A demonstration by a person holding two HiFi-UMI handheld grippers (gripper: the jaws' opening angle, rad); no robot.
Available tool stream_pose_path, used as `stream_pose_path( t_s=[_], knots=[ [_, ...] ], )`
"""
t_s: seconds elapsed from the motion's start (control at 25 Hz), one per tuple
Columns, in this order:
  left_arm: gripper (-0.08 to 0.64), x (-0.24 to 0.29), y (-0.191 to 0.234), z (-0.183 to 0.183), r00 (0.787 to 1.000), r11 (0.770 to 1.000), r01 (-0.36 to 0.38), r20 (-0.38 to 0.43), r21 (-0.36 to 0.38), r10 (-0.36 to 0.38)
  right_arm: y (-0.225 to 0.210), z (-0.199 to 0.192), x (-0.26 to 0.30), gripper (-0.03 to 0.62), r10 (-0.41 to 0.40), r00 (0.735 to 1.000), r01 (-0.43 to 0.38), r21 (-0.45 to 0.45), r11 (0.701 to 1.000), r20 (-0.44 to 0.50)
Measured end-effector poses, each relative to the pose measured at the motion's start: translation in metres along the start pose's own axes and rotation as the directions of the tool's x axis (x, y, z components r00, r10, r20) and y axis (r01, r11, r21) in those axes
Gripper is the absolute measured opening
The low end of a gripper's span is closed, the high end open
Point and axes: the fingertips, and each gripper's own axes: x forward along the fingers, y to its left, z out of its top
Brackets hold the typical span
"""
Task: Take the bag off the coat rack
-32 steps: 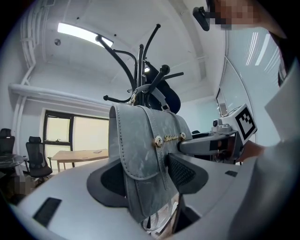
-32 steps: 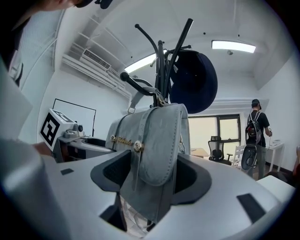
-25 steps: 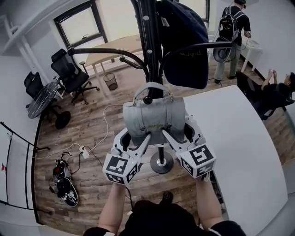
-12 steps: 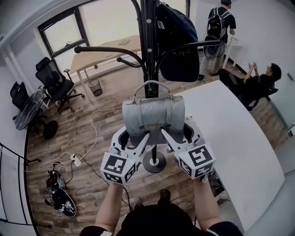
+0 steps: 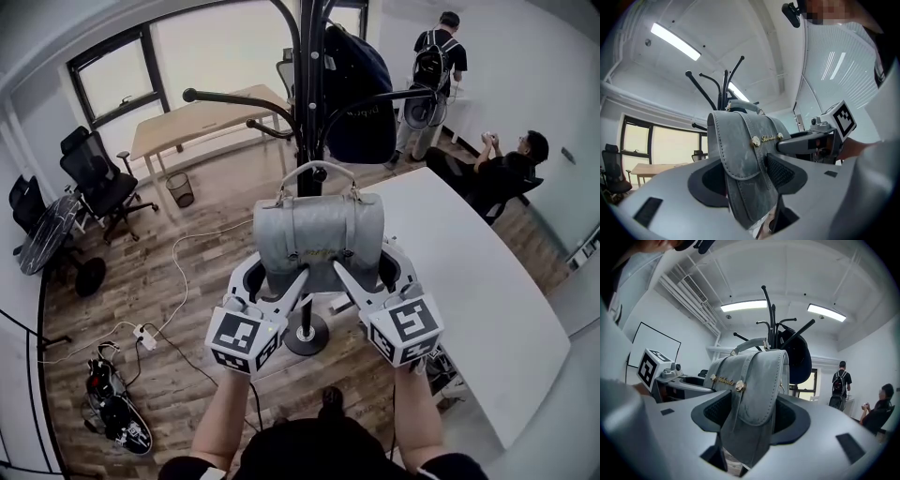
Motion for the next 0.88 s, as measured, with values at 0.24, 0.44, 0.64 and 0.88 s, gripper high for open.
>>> stream_pose_path(
  t_s=[0.24, 0.44, 0.64, 0.88],
  knots=[
    [0.262, -0.020, 0.000, 0.006, 1.000, 1.000, 0.017, 0.001, 0.001, -0.017, 0.019, 0.008, -0.008, 0.261, -0.016, 1.000, 0.016, -0.003, 1.000, 0.005],
    [0.261, -0.043, 0.004, 0.003, 1.000, 1.000, 0.007, -0.013, 0.004, -0.007, 0.042, 0.006, -0.010, 0.261, -0.002, 1.000, 0.002, 0.008, 1.000, 0.007],
    [0.261, -0.077, 0.017, -0.008, 0.999, 1.000, -0.017, -0.042, 0.006, 0.018, 0.078, -0.002, -0.004, 0.261, 0.025, 1.000, -0.025, 0.030, 0.999, 0.001],
    [0.261, -0.088, 0.017, -0.016, 0.997, 0.999, -0.048, -0.064, 0.006, 0.048, 0.088, -0.010, -0.004, 0.261, 0.055, 0.998, -0.055, 0.045, 0.997, 0.000]
  ],
)
